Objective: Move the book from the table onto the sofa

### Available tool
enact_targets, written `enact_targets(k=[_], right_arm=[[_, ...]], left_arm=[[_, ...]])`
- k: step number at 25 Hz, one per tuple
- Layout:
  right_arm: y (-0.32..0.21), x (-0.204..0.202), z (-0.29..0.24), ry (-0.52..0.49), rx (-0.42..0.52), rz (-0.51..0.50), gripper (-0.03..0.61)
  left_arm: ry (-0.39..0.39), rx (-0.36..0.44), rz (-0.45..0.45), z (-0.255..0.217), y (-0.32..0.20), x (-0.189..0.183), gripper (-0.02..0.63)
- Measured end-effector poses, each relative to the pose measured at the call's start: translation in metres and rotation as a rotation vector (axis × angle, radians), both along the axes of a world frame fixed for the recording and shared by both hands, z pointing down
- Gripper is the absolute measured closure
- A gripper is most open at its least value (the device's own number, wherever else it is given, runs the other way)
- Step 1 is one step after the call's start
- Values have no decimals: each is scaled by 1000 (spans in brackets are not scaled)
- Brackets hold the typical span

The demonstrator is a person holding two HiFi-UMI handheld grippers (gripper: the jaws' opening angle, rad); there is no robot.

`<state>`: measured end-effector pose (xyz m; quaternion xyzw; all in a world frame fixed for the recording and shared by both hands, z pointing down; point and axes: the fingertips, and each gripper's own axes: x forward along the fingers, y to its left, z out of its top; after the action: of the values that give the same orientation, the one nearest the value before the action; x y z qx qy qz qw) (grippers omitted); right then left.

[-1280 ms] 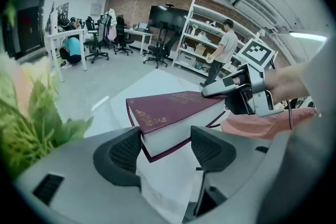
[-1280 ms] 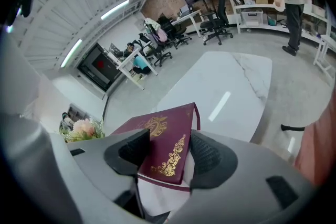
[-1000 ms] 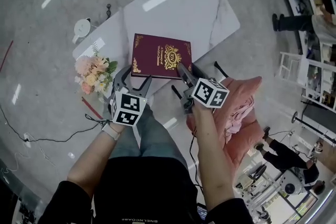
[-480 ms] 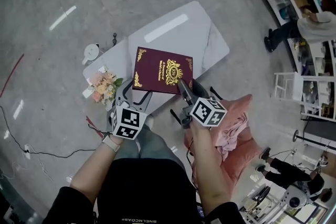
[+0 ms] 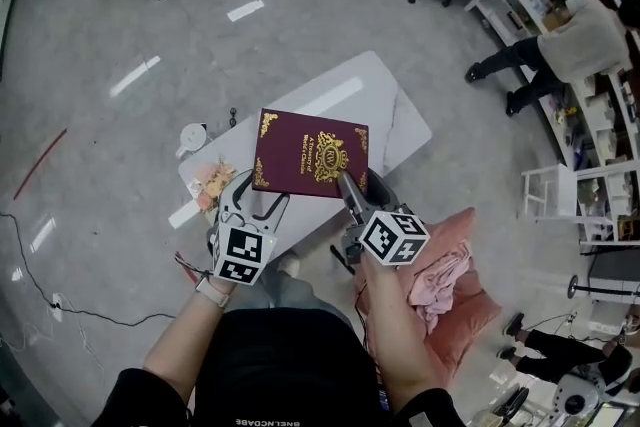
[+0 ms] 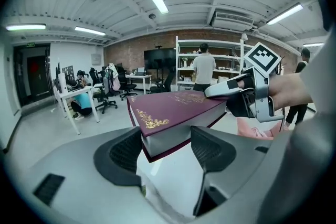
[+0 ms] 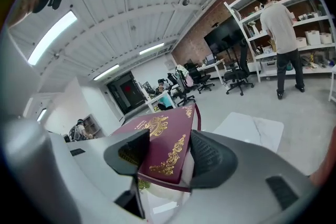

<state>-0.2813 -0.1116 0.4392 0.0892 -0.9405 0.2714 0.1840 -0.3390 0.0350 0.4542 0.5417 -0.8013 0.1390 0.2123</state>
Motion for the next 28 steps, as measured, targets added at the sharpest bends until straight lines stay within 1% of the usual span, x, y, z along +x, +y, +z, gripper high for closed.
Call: enact_targets(k=[4,9,13,18,22,25,28], right_arm=[[10,7,-39,-60,51,-18,316],[30,6,-91,-155,104,-33,316],[43,18,-125,-219,140,-56,316],[55,34,-163,-293,153,-82,316],[66,45,-175,-321,180,-111,316],[70,52,-181,-323,212,-120,316],[73,56,-183,-322,220,-113,316]], left_arm=[[-52,30,-13,-36,8,4,327],[-141,77,-31,-90,29,4,327],[-210,102,-42,-123,42,17,327],[-270,124,-82,-162,56,38,327],[-289,140,-107,-172,69,51,327],[-281,150,-115,-172,71,59,327],[-278,163,-110,-174,75,62,327]])
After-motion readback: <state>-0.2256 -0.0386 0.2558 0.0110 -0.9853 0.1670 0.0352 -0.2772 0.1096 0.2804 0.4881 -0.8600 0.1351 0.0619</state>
